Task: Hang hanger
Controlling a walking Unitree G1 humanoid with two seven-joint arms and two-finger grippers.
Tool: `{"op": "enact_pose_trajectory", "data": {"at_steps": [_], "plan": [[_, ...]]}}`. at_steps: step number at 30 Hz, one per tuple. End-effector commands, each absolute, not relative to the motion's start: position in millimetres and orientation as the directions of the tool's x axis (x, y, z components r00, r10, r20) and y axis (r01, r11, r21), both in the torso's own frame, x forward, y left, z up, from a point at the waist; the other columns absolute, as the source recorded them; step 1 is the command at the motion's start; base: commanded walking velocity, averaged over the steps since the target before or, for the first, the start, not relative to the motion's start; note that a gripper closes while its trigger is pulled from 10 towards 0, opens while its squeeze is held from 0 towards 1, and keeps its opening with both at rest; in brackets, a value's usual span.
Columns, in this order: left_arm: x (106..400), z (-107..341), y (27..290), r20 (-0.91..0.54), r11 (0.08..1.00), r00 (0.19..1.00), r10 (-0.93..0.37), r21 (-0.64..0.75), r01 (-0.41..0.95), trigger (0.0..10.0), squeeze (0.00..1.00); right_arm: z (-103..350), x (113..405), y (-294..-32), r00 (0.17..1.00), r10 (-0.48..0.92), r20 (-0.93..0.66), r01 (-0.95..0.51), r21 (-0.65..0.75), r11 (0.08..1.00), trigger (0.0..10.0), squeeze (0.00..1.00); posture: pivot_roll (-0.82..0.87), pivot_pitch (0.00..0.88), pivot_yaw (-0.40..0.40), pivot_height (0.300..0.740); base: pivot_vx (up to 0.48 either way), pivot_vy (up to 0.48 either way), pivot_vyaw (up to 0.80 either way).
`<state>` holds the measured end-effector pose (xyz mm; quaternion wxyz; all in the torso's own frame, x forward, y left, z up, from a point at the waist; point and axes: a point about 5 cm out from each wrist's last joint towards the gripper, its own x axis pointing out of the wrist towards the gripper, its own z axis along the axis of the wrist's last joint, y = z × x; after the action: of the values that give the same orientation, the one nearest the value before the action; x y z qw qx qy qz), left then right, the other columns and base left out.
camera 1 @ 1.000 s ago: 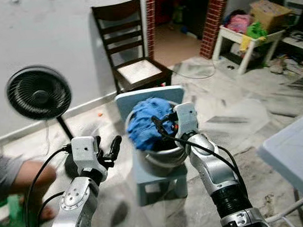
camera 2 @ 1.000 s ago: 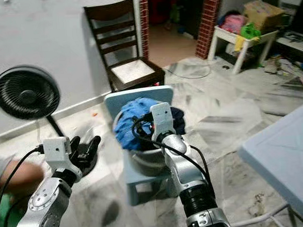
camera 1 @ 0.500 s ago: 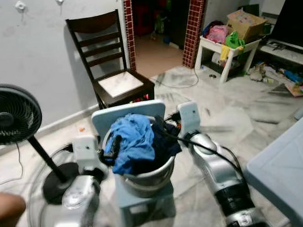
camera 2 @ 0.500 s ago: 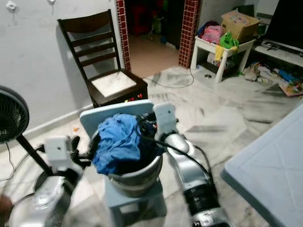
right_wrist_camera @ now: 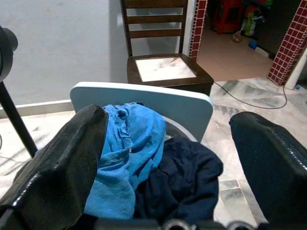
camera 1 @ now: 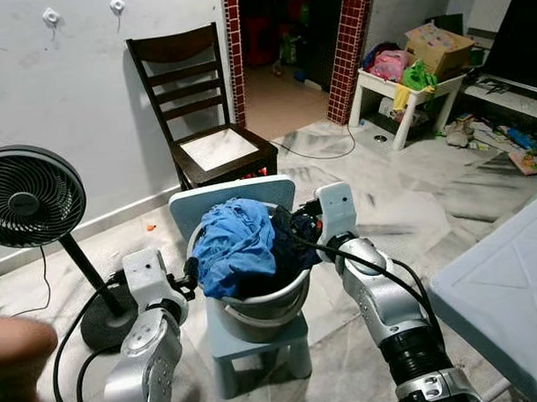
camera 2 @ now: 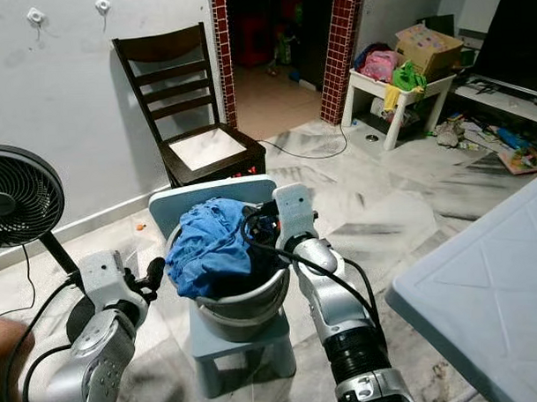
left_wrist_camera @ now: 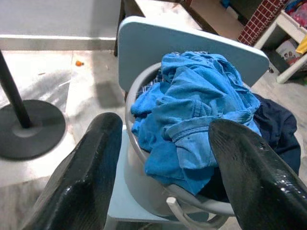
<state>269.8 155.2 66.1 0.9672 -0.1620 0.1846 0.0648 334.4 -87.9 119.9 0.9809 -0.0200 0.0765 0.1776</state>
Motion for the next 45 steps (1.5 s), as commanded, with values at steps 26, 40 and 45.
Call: {"op": "enact_pose_trajectory", "data": {"at_steps": [26,40,45], "plan": [[287,44,118,-0.390,0.921,0.920,-0.015,-0.364,-0.139,10.0,0.00,128,303,-115,0.927,0.318,-0.200,-0.336,-0.067,0.939,10.0,0.00,-0.04,0.150,0.005,0.740,0.000,0.000,0.00],[301,36,105,-0.398,0.904,0.916,-0.046,-0.408,-0.132,10.0,0.00,128,286,-120,0.911,0.328,-0.250,-0.358,-0.083,0.930,10.0,0.00,-0.09,0.198,-0.025,0.740,0.000,0.000,0.00],[308,42,111,-0.364,0.909,0.931,0.006,-0.386,-0.157,10.0,0.00,126,284,-121,0.907,0.326,-0.266,-0.360,-0.087,0.929,10.0,0.00,-0.08,0.198,-0.025,0.740,0.000,0.000,0.00]]}}
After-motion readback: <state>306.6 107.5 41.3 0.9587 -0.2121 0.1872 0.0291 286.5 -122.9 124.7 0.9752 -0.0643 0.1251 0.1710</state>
